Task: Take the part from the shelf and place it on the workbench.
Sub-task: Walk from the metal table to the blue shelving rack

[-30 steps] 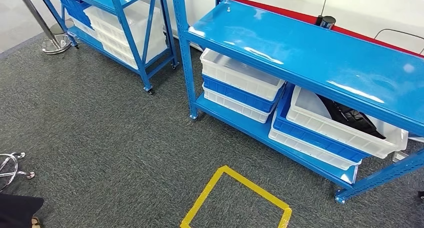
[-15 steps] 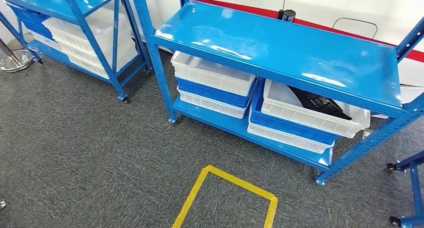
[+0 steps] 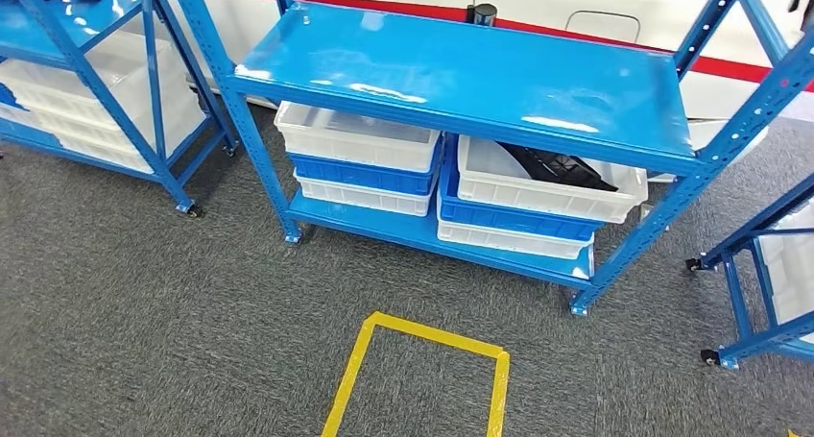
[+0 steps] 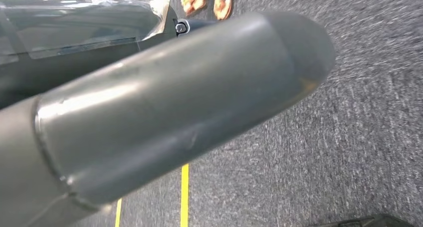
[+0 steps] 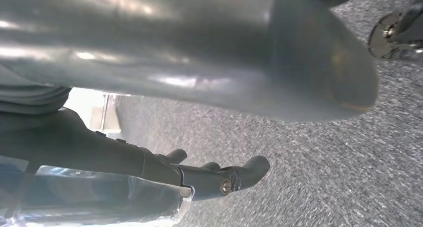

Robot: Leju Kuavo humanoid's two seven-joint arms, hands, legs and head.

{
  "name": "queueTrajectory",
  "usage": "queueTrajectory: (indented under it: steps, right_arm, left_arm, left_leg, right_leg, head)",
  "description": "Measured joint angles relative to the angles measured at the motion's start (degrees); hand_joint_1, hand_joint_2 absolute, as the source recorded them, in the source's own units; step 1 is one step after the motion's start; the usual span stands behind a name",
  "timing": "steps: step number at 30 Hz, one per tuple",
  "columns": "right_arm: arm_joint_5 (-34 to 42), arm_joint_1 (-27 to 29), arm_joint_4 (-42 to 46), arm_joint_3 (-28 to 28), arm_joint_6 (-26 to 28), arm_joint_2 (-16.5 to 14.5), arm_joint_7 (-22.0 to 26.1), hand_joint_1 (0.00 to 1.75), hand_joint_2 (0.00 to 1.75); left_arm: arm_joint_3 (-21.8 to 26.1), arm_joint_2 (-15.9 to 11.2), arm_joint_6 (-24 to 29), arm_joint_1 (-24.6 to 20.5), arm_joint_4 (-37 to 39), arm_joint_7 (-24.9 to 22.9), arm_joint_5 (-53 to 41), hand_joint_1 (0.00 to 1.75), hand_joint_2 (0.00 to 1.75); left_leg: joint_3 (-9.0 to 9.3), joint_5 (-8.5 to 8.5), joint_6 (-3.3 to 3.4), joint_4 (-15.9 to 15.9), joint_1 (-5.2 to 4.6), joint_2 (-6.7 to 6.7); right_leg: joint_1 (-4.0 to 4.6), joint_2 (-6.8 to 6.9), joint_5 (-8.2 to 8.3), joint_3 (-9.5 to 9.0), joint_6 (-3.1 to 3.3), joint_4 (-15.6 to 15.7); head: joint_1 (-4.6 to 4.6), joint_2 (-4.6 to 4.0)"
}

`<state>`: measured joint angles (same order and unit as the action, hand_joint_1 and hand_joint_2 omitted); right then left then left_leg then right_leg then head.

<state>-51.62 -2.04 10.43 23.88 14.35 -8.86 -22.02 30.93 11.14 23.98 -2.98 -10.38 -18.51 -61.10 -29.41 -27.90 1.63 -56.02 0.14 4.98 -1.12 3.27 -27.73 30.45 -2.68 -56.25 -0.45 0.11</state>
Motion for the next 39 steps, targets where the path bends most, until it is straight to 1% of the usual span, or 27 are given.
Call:
queueTrajectory:
  steps: [1, 2, 3, 4, 5, 6, 7, 8, 9, 10, 11, 12, 13, 14, 15, 16, 18, 19, 25, 29, 33, 39]
  right_arm:
    - [0.0, 0.0, 0.0, 0.0, 0.0, 0.0, 0.0, 0.00, 0.00]
    - [0.0, 0.1, 0.0, 0.1, 0.1, 0.0, 0.0, 0.00, 0.00]
    - [0.0, 0.2, 0.0, 0.2, 0.2, 0.0, 0.0, 0.00, 0.00]
    - [0.0, 0.2, 0.0, 0.2, 0.3, 0.0, 0.0, 0.00, 0.00]
    - [0.0, 0.2, 0.0, 0.3, 0.4, 0.0, 0.0, 0.00, 0.00]
    - [-0.1, 0.1, 0.0, 0.4, 0.5, -0.1, 0.1, 0.00, 0.00]
    - [-0.4, 0.1, 0.0, 0.4, 0.7, -0.1, 0.1, 0.00, 0.00]
    - [-1.0, 0.2, 0.0, 0.4, 0.7, -0.1, -0.1, 0.00, 0.00]
    - [-1.8, 0.2, 0.0, 0.4, 0.7, -0.1, -0.4, 0.00, 0.00]
    - [-2.7, 0.3, 0.0, 0.3, 0.7, -0.1, -0.9, 0.00, 0.00]
    - [-3.4, 0.3, 0.0, 0.1, 0.6, -0.2, -1.6, 0.00, 0.00]
    - [-3.8, 0.3, 0.0, 0.0, 0.6, -0.2, -2.4, 0.00, 0.00]
    - [-4.1, 0.2, 0.0, -0.2, 0.8, -0.3, -3.2, 0.00, 0.00]
    - [-4.3, 0.2, 0.0, -0.3, 1.0, -0.3, -3.8, 0.00, 0.00]
    - [-4.4, 0.2, 0.0, -0.3, 1.1, -0.4, -4.2, 0.00, 0.00]
    - [-4.4, 0.2, 0.0, -0.3, 1.2, -0.4, -4.5, 0.00, 0.00]
    - [-4.5, 0.2, 0.0, -0.4, 1.2, -0.3, -4.7, 0.00, 0.00]
    - [-4.5, 0.2, 0.0, -0.4, 1.2, -0.3, -4.7, 0.00, 0.00]
    - [-5.0, 0.2, 0.0, -0.6, 1.1, -0.3, -4.3, 0.00, 0.00]
    - [-5.8, 0.2, 0.0, -0.7, 1.1, -0.3, -4.3, 0.00, 0.00]
    - [-6.2, 0.2, 0.0, -1.1, 1.0, -0.2, -4.3, 0.00, 0.00]
    - [-6.5, 0.2, 0.0, -1.6, 1.1, -0.1, -4.3, 0.00, 0.00]
  left_arm:
    - [0.0, 0.0, 0.0, -0.1, 0.0, 0.0, -0.1, 0.00, 0.00]
    - [0.0, 0.0, 0.0, -0.1, 0.0, 0.0, -0.1, 0.00, 0.00]
    - [0.0, 0.1, 0.0, -0.2, 0.0, 0.1, -0.2, 0.00, 0.00]
    - [0.0, 0.1, 0.0, -0.2, 0.0, 0.1, -0.2, 0.00, 0.00]
    - [0.0, 0.1, 0.0, -0.2, 0.0, 0.1, -0.2, 0.00, 0.00]
    - [0.0, 0.1, 0.0, -0.1, 0.0, 0.1, -0.2, 0.00, 0.00]
    - [0.1, 0.1, 0.0, 0.0, 0.0, 0.1, -0.2, 0.00, 0.00]
    - [0.1, 0.0, 0.0, 0.1, 0.0, 0.1, -0.3, 0.00, 0.00]
    - [0.1, 0.0, 0.0, 0.1, 0.0, 0.1, -0.5, 0.00, 0.00]
    - [0.1, 0.0, 0.0, 0.1, 0.0, 0.1, -0.7, 0.00, 0.00]
    - [0.1, 0.0, 0.0, 0.1, 0.0, 0.0, -1.0, 0.00, 0.00]
    - [0.1, 0.0, 0.0, 0.1, 0.0, 0.0, -1.2, 0.00, 0.00]
    - [0.1, 0.0, 0.0, 0.0, 0.0, 0.0, -1.4, 0.00, 0.00]
    - [0.1, 0.0, 0.0, 0.0, 0.0, 0.0, -1.5, 0.00, 0.00]
    - [0.1, -0.1, 0.0, 0.0, 0.0, -0.1, -1.6, 0.00, 0.00]
    - [0.1, -0.1, 0.0, 0.0, 0.0, -0.1, -1.6, 0.00, 0.00]
    - [0.1, 0.0, 0.0, 0.0, 0.0, -0.1, -1.7, 0.00, 0.00]
    - [0.2, 0.0, 0.0, 0.0, 0.0, -0.2, -1.7, 0.00, 0.00]
    - [0.2, 0.0, 0.0, 0.0, 0.0, -0.2, -1.4, 0.00, 0.00]
    - [0.4, 0.0, 0.2, 0.0, 0.0, -0.3, -1.0, 0.00, 0.00]
    - [0.7, 0.0, 0.4, 0.0, 0.0, -0.3, -0.8, 0.00, 1.75]
    - [0.7, 0.0, 1.1, 0.0, 0.0, 0.9, -0.8, 0.00, 1.75]
  left_leg:
    - [0.11, -0.06, -0.35, 0.0, 0.01, 0.37]
    - [0.24, -0.12, -0.68, 0.0, 0.14, 0.64]
    - [0.25, -0.56, -1.04, -0.4, 0.34, 0.21]
    - [-0.16, -1.65, -1.38, -1.6, 0.51, -0.77]
    - [-1.13, -3.34, -1.68, -4.0, 0.66, -2.08]
    - [-2.63, -5.42, -1.89, -7.6, 0.75, -3.48]
    - [-4.49, -7.32, -2.01, -11.6, 0.79, -4.29]
    - [-6.09, -8.41, -2.06, -14.8, 0.80, -4.66]
    - [-7.06, -8.47, -2.03, -16.5, 0.80, -4.81]
    - [-7.04, -7.32, -1.91, -16.0, 0.81, -4.87]
    - [-6.02, -5.30, -1.69, -13.3, 0.81, -4.93]
    - [-4.34, -2.99, -1.39, -9.4, 0.80, -5.12]
    - [-2.64, -1.26, -1.10, -5.5, 0.72, -5.43]
    - [-1.44, -0.20, -0.86, -2.7, 0.61, -5.70]
    - [-0.85, 0.23, -0.76, -1.1, 0.53, -5.93]
    - [-0.79, 0.19, -0.80, -0.6, 0.43, -6.00]
    - [-0.93, 0.38, -0.90, -0.5, 0.23, -5.96]
    - [-0.96, 0.41, -0.84, -0.5, 0.07, -5.95]
    - [-1.33, 0.70, -0.19, -0.6, -0.49, -5.94]
    - [-1.43, 0.76, -0.09, -0.6, -0.54, -5.94]
    - [-1.42, 0.76, -0.08, -0.6, -0.50, -5.94]
    - [-1.41, 0.77, -0.11, -0.6, -0.24, -5.94]
  right_leg:
    - [0.16, -0.46, 0.16, 0.17, 0.41, 0.0]
    - [0.11, -0.99, 0.30, 0.24, 0.83, 0.1]
    - [0.04, -1.47, 0.45, 0.24, 1.21, 0.2]
    - [-0.08, -2.01, 0.63, 0.14, 1.61, 0.3]
    - [-0.23, -2.54, 0.82, 0.03, 1.93, 0.4]
    - [-0.21, -3.06, 0.92, 0.13, 2.11, 0.4]
    - [-0.13, -3.51, 0.99, 0.23, 2.21, 0.3]
    - [-0.04, -3.96, 1.00, 0.28, 2.24, 0.3]
    - [0.05, -4.35, 1.00, 0.29, 2.24, 0.2]
    - [0.12, -4.70, 0.99, 0.25, 2.23, 0.1]
    - [0.17, -5.04, 0.99, 0.17, 2.22, 0.1]
    - [0.21, -5.33, 0.98, 0.10, 2.21, 0.1]
    - [0.37, -5.55, 0.96, 0.07, 2.17, 0.0]
    - [0.50, -5.70, 0.96, 0.14, 2.08, 0.0]
    - [0.67, -5.77, 0.87, 0.28, 2.03, -0.1]
    - [0.84, -5.78, 0.79, 0.48, 2.04, -0.2]
    - [0.79, -5.75, 0.68, 0.80, 2.11, -0.3]
    - [0.69, -5.74, 0.74, 0.88, 2.09, -0.2]
    - [0.22, -5.73, 1.23, 0.80, 1.33, 0.0]
    - [0.14, -5.72, 1.32, 0.81, 1.20, 0.0]
    - [0.14, -5.72, 1.32, 0.87, 1.20, 0.0]
    - [0.20, -5.72, 1.33, 0.94, 1.22, 0.0]
  head:
    - [-0.08, 0.00]
    - [-0.10, 0.00]
    - [-0.15, 0.00]
    - [-0.31, 0.00]
    - [-0.46, 0.00]
    - [-0.64, 0.00]
    - [-0.74, 0.00]
    - [-0.75, 0.00]
    - [-0.76, 0.00]
    - [-0.77, 0.00]
    - [-0.76, 0.00]
    - [-0.77, 0.00]
    - [-0.76, 0.00]
    - [-0.74, 0.00]
    - [-0.73, 0.00]
    - [-0.69, 0.00]
    - [-0.67, 0.00]
    - [-0.66, 0.00]
    - [-0.67, 0.00]
    - [-0.68, 0.00]
    - [-0.68, 0.00]
    - [-0.68, 0.00]
